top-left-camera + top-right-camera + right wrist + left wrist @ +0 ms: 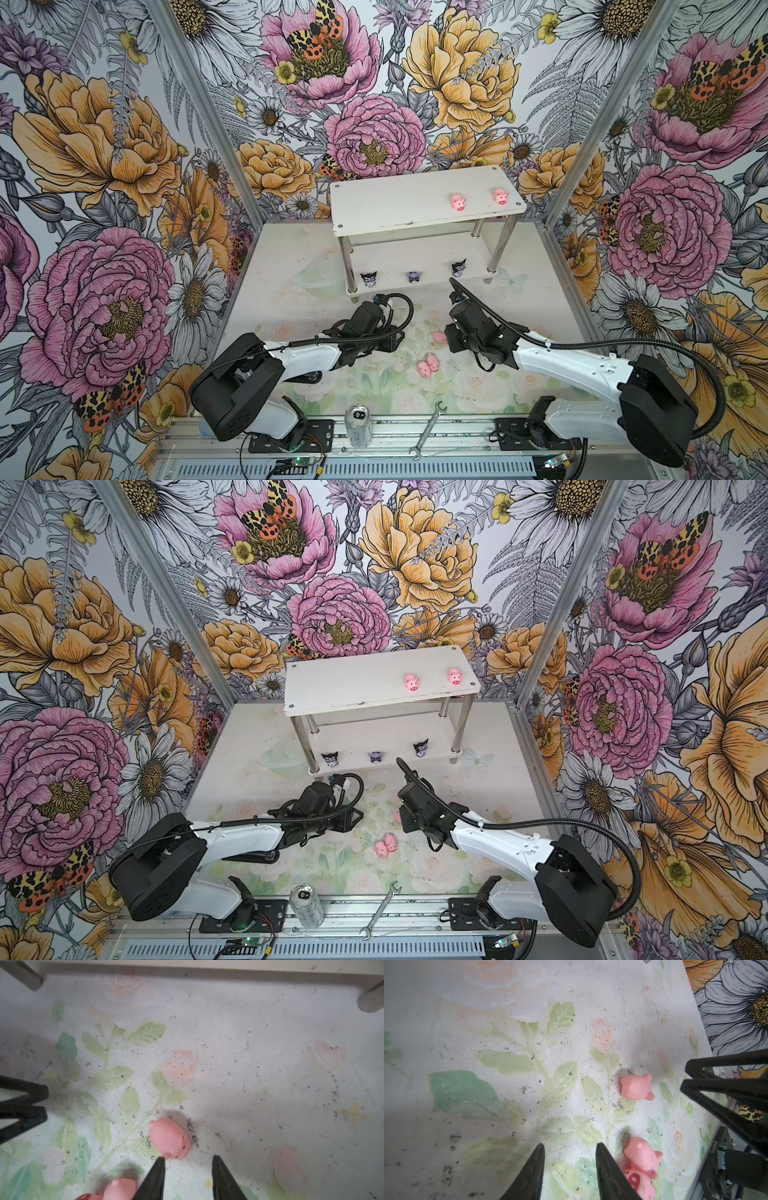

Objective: Place and organize the plastic toys onto the shelf
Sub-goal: 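Position the right gripper over a pink pig and close on it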

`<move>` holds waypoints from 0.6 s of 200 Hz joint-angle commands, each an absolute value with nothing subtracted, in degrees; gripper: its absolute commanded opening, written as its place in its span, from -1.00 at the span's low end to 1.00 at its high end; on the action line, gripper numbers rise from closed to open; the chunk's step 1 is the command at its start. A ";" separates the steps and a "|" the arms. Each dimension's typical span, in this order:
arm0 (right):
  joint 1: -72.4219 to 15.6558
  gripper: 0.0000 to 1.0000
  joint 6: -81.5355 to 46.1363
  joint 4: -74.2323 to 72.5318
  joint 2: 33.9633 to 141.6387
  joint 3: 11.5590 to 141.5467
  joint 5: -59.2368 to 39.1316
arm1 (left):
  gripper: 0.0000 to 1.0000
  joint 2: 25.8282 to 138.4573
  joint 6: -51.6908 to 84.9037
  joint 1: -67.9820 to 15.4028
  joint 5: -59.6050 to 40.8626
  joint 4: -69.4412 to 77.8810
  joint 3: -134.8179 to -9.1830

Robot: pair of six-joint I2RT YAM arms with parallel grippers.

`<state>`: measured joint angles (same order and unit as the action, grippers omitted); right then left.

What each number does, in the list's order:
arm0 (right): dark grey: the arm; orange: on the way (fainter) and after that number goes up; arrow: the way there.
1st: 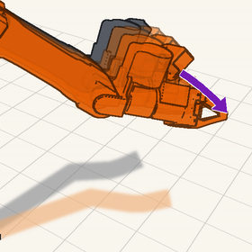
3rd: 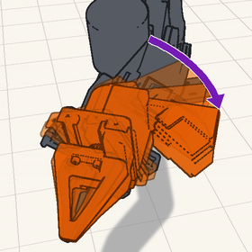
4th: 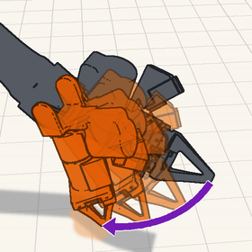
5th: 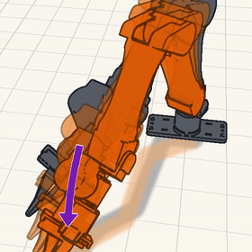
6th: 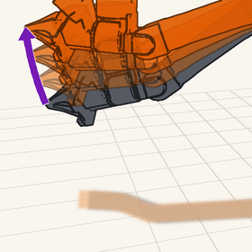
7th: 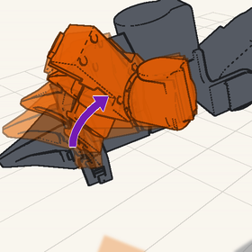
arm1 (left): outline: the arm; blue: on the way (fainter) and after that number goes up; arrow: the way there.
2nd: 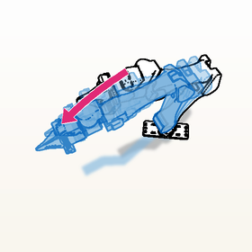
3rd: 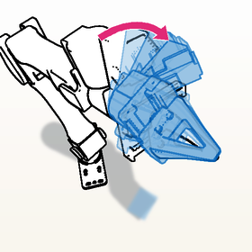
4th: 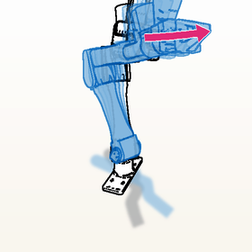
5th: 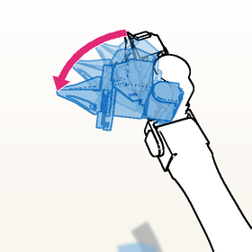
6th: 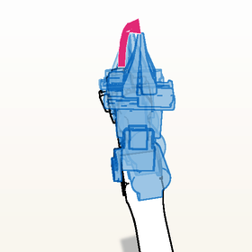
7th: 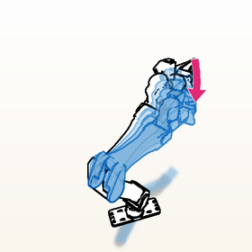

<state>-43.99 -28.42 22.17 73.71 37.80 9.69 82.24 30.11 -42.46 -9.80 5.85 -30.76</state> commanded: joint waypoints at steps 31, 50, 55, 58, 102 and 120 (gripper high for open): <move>-43.79 0.23 -21.39 22.09 82.04 42.68 7.48 | -0.14 80.18 30.26 -42.12 -10.03 5.98 -31.31; -43.86 0.23 -20.36 21.21 84.59 43.78 8.11 | -0.14 80.20 30.41 -42.14 -9.98 5.97 -31.24; -43.86 0.20 -20.17 21.02 85.07 44.11 8.19 | -0.14 80.16 30.43 -42.10 -9.95 5.97 -31.20; -43.82 0.20 -20.06 20.93 85.42 44.26 8.31 | -0.14 80.16 30.41 -42.17 -9.98 5.98 -31.20; -43.46 0.11 -19.51 19.25 88.19 44.97 9.12 | -0.14 79.83 30.05 -42.02 -9.82 5.77 -31.08; -43.20 0.04 -19.53 18.65 88.95 44.74 8.81 | -0.14 79.85 29.93 -41.97 -9.76 5.75 -30.85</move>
<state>-43.81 -20.14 20.67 87.70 43.31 7.88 81.36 30.11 -42.46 -9.78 5.82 -30.76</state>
